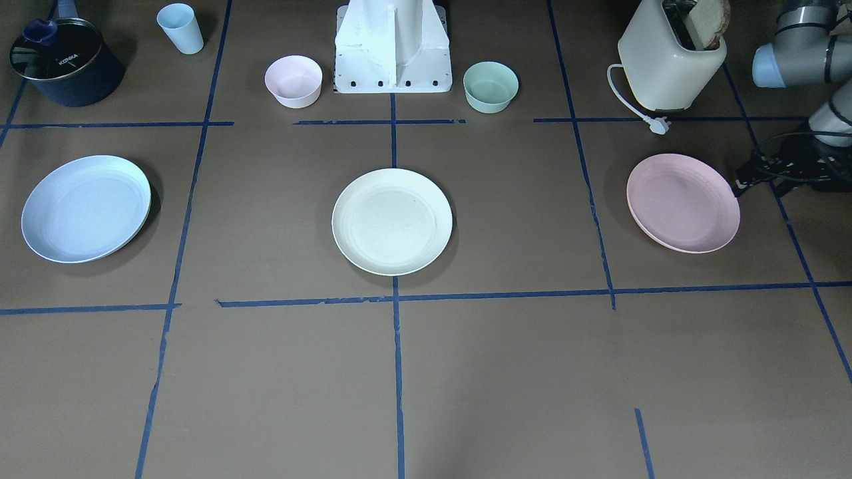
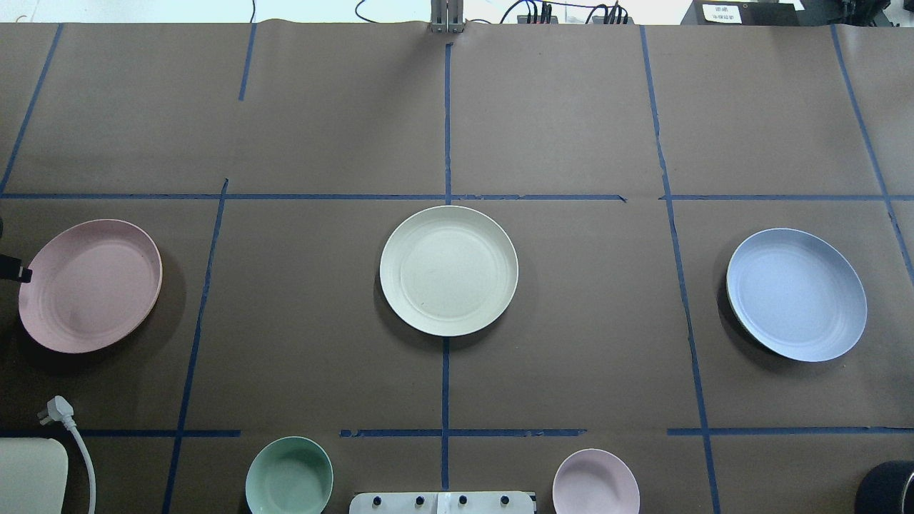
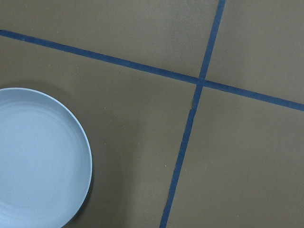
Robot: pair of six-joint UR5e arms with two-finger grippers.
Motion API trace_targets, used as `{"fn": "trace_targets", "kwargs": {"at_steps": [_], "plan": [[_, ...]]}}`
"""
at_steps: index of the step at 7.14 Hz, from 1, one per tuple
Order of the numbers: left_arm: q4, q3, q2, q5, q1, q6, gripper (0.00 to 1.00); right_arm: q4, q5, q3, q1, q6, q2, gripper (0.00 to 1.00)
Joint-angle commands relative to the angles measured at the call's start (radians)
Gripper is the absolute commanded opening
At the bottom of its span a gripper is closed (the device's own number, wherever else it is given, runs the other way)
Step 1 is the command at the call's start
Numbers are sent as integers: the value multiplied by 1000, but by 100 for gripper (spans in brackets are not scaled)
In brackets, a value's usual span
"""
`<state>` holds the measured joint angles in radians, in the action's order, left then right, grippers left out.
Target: Stack three plates with pink and blue
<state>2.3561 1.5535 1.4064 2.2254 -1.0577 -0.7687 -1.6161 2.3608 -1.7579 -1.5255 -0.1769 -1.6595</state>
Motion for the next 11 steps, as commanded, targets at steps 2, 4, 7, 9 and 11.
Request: {"fn": "trace_targets", "kwargs": {"at_steps": [2, 4, 7, 9, 11], "plan": [[14, -20, 3, 6, 47, -24, 22, 2, -1, -5, -1, -3, -3, 100], [14, -10, 2, 11, 45, -24, 0, 2, -2, -6, 1, -3, -5, 100], [3, 89, 90, 147, 42, -308, 0, 2, 0, -8, -1, -4, -5, 100], [-11, 109, 263, 139, 57, -557, 0, 2, 0, -8, -1, -3, -5, 100], [-102, 126, 427, 49, 207, -702, 0, 2, -1, -8, -1, -3, -5, 100]]}}
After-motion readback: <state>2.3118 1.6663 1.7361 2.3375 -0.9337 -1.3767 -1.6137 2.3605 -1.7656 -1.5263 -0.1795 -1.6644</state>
